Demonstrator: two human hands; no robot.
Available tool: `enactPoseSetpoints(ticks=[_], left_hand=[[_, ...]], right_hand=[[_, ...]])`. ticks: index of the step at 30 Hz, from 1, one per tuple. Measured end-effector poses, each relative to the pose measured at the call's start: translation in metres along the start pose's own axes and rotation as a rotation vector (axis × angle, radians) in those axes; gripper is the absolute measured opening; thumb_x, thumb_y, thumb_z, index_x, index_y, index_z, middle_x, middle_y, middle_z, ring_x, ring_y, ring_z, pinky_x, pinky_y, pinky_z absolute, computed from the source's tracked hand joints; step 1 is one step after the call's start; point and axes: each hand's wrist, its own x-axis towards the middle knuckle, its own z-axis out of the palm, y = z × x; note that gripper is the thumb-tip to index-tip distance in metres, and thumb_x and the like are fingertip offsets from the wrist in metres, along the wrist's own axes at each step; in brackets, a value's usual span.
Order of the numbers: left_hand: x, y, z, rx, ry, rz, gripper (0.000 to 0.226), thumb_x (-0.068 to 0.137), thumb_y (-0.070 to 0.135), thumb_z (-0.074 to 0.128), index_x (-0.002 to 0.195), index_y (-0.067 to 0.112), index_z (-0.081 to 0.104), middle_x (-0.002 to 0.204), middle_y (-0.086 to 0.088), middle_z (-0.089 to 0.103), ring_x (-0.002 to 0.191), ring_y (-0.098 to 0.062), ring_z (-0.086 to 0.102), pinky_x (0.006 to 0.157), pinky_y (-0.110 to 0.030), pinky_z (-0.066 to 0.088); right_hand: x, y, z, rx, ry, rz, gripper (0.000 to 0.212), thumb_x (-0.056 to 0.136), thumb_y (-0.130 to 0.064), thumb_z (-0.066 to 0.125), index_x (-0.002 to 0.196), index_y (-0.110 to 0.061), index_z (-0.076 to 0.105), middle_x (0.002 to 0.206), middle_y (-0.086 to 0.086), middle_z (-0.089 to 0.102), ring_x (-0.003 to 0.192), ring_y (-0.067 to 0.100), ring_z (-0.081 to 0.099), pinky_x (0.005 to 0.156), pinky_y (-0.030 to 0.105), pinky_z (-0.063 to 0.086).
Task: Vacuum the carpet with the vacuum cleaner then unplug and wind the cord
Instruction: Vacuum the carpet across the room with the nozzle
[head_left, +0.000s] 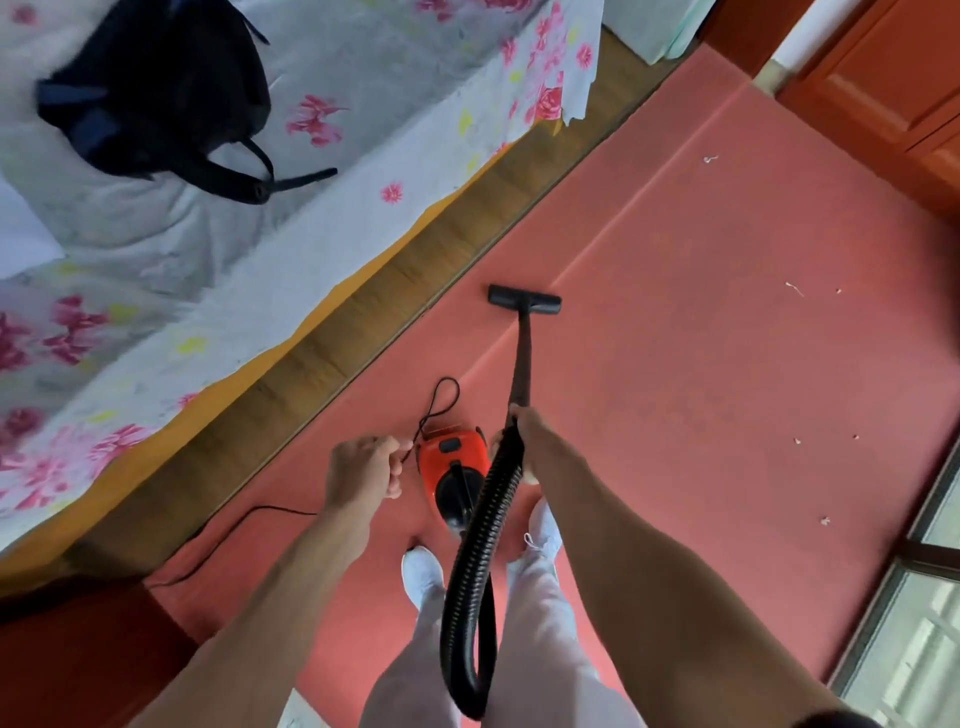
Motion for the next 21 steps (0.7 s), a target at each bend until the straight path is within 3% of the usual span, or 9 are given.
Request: enactPoseSetpoints(ticks=[4, 7, 17, 21], left_hand=[[-0.004, 0.001, -0.008, 0.034, -0.008, 0.004, 0.023, 0.09, 0.0, 0.049, 0.082, 0.002, 0.07, 0.057, -0.005, 0.047, 0.038, -0.012, 0.038, 0.053, -0.03, 0.041], [-0.012, 0.004, 0.001, 0.064, -0.059, 0.01, 0.024, 0.09, 0.001, 0.048, 0.078, 0.004, 0.069, 0.054, -0.003, 0.047, 0.035, -0.01, 0.038, 0.049, -0.028, 0.039], [-0.068, -0.023, 0.102, 0.333, -0.45, 0.099, 0.021, 0.086, 0.003, 0.049, 0.074, 0.003, 0.065, 0.049, -0.004, 0.047, 0.031, -0.012, 0.039, 0.038, -0.019, 0.035], [-0.102, -0.055, 0.143, 0.506, -0.587, 0.115, 0.022, 0.084, 0.009, 0.048, 0.071, 0.008, 0.067, 0.05, -0.003, 0.051, 0.034, -0.016, 0.042, 0.047, -0.025, 0.039]], right_hand=[[0.005, -0.044, -0.008, -0.024, 0.006, -0.043, 0.026, 0.098, -0.032, 0.043, 0.083, -0.011, 0.04, 0.05, 0.008, 0.046, 0.028, 0.018, 0.046, 0.034, 0.022, 0.043], [-0.022, -0.035, -0.027, 0.05, -0.034, -0.053, 0.03, 0.1, -0.028, 0.041, 0.076, -0.01, 0.037, 0.039, 0.005, 0.04, 0.024, 0.016, 0.042, 0.031, 0.018, 0.039], [-0.136, 0.143, -0.124, 0.484, -0.031, 0.055, 0.041, 0.101, -0.032, 0.04, 0.067, -0.011, 0.038, 0.041, 0.003, 0.034, 0.025, 0.011, 0.034, 0.028, 0.014, 0.03], [-0.156, 0.189, -0.139, 0.664, 0.079, 0.056, 0.036, 0.102, -0.031, 0.041, 0.072, -0.013, 0.036, 0.042, 0.003, 0.035, 0.026, 0.014, 0.033, 0.029, 0.015, 0.032]])
